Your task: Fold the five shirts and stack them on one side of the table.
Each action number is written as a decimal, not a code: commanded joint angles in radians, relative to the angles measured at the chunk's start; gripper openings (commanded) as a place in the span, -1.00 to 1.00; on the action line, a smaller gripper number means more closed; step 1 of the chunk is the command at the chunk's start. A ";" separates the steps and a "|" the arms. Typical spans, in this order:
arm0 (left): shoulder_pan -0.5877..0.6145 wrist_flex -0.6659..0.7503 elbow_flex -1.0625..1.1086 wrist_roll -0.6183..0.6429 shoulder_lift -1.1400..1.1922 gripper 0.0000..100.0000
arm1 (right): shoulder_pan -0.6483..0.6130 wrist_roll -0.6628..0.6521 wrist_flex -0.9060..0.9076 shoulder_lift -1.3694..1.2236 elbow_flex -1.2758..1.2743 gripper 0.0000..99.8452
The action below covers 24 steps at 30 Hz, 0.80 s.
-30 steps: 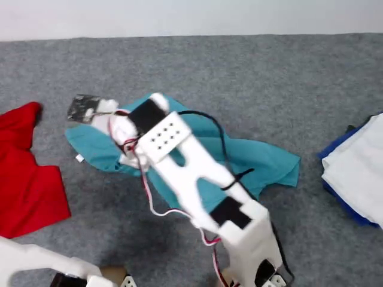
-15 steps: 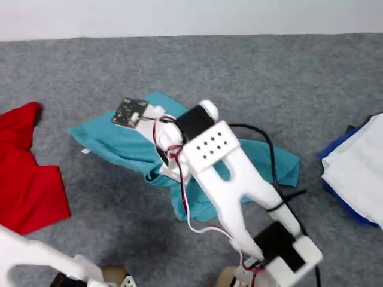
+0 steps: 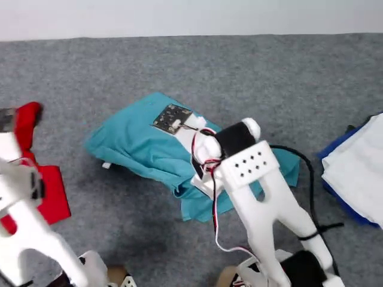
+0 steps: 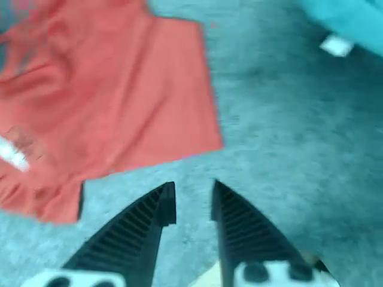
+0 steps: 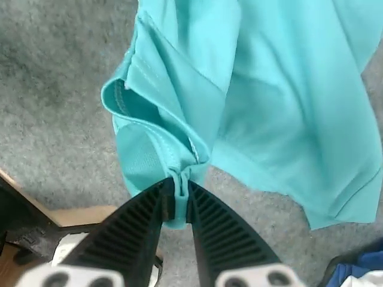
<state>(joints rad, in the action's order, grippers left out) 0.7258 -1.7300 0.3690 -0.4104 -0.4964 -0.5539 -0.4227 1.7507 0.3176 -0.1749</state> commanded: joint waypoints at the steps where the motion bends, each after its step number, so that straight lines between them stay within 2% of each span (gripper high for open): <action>1: -0.150 0.026 0.013 0.000 -0.014 -0.84 | 0.008 0.011 0.036 0.085 -0.020 -0.98; 8: -0.328 0.241 0.102 0.000 -0.012 -0.84 | 0.015 0.011 0.036 0.117 -0.084 -0.98; 10: -0.350 0.282 0.130 -0.009 -0.012 -0.82 | 0.015 0.011 0.036 0.117 -0.084 -0.98; 14: -0.367 0.321 0.153 -0.118 -0.012 -0.70 | 0.016 0.011 0.036 0.113 -0.084 -0.98; 19: -0.365 0.358 0.183 -0.210 -0.012 -0.64 | 0.016 0.011 0.036 0.108 -0.084 -0.98; 24: -0.408 0.574 0.389 -0.207 -0.021 -0.65 | 0.016 0.018 0.038 0.108 -0.084 -0.98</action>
<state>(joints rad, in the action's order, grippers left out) 0.3483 -1.2743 0.6728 -0.6084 -0.4964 -0.5539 -0.4227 1.7507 0.3943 -0.2685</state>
